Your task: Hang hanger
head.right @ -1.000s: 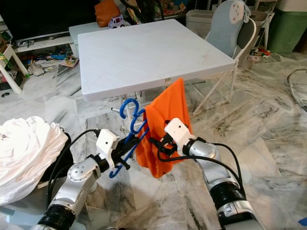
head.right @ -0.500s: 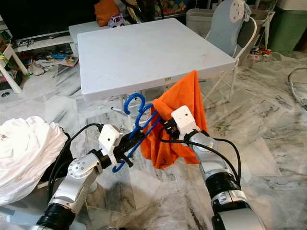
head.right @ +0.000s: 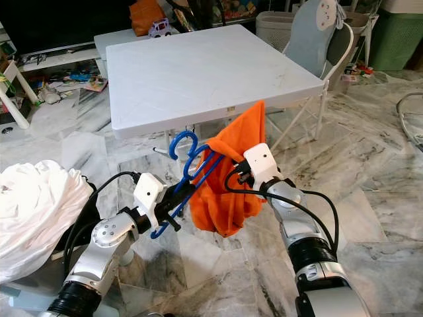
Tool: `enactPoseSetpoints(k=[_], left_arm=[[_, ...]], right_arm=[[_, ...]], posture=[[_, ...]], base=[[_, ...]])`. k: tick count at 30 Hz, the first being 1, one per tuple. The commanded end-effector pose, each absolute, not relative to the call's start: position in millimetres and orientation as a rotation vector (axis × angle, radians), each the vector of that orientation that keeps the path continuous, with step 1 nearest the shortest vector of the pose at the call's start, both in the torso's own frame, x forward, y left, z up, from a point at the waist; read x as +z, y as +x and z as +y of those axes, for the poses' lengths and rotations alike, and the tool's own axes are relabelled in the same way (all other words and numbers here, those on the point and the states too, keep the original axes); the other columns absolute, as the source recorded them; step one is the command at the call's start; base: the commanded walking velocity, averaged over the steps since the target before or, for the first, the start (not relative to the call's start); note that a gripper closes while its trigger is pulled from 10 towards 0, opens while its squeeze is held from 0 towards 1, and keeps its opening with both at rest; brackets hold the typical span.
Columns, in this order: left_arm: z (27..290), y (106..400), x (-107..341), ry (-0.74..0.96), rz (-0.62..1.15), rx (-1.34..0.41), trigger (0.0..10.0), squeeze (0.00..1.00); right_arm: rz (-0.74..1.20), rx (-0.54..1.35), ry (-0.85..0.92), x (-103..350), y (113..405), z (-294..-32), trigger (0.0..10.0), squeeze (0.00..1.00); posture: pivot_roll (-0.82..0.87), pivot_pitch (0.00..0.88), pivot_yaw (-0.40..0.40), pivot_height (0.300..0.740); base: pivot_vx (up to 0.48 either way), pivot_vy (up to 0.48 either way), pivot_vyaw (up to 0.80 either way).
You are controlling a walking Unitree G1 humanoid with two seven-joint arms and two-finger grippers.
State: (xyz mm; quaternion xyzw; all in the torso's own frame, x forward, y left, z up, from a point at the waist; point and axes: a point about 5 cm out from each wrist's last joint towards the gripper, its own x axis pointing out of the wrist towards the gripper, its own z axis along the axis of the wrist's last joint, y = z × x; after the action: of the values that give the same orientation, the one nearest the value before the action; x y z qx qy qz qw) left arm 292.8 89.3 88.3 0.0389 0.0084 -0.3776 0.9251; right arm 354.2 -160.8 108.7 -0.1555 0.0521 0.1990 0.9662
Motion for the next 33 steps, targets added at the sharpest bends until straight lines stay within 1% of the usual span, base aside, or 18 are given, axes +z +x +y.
enactPoseSetpoints(k=[1,9,13,15,18,21,23,25,26,31,33], left_arm=[[89.5,296.6,94.4,0.095,-0.016,-0.764,0.0,0.0],[90.5,293.5,89.9,0.111,-0.001,-0.766,0.0,0.0],[95.3,286.3,73.6,0.21,0.08,-0.795,0.0,0.0],[99.7,281.5,60.4,0.268,0.156,-0.795,0.0,0.0],[101.3,278.6,54.9,0.291,0.185,-0.799,0.0,0.0],[105.7,270.4,41.2,0.375,0.25,-0.817,0.0,0.0],[108.7,267.1,36.4,0.412,0.272,-0.82,0.0,0.0],[109.0,265.6,36.8,0.415,0.267,-0.818,0.0,0.0],[108.9,261.5,42.9,0.421,0.228,-0.824,0.0,0.0],[112.3,250.2,52.3,0.397,0.175,-0.814,0.0,0.0],[112.1,240.6,62.3,0.369,0.09,-0.815,0.0,0.0]], right_arm=[[0.091,0.36,-0.287,114.8,359.0,-164.1,0.0,0.0],[0.073,0.323,-0.248,120.3,361.7,-166.5,0.0,0.0],[-0.016,0.236,-0.211,140.4,368.4,-170.8,0.0,0.0],[-0.071,0.184,-0.199,155.1,373.2,-173.5,0.0,0.0],[-0.095,0.17,-0.201,161.4,374.8,-173.3,0.0,0.0],[-0.162,0.128,-0.23,180.2,379.3,-173.3,0.0,0.0],[-0.161,0.099,-0.241,184.3,381.9,-175.4,0.0,0.0],[-0.141,0.073,-0.273,183.3,383.7,-179.4,0.0,0.0],[-0.095,0.018,-0.313,178.7,385.4,-188.1,0.0,0.0],[-0.033,-0.036,-0.347,169.5,384.6,-198.4,0.0,0.0],[0.009,-0.069,-0.365,160.4,382.4,-204.0,0.0,0.0]], posture=[[-0.12,0.0,0.055,0.74],[-0.12,0.0,0.054,0.74],[-0.12,0.0,0.054,0.74],[-0.12,0.0,0.053,0.74],[-0.12,0.0,0.053,0.74],[-0.12,0.0,0.053,0.74],[-0.12,0.0,0.053,0.74],[-0.11,0.0,0.05,0.74],[-0.11,0.0,0.049,0.74],[-0.11,0.0,0.049,0.74],[-0.11,0.0,0.046,0.74]], base=[[0.0,0.0,0.0],[0.0,0.0,0.0],[0.0,0.0,0.0],[0.0,0.0,0.0],[0.0,0.0,0.0],[0.0,0.0,0.0],[0.0,0.0,0.0],[0.0,0.0,0.0],[0.0,0.0,0.0],[0.0,0.0,0.0],[0.0,0.0,0.0]])
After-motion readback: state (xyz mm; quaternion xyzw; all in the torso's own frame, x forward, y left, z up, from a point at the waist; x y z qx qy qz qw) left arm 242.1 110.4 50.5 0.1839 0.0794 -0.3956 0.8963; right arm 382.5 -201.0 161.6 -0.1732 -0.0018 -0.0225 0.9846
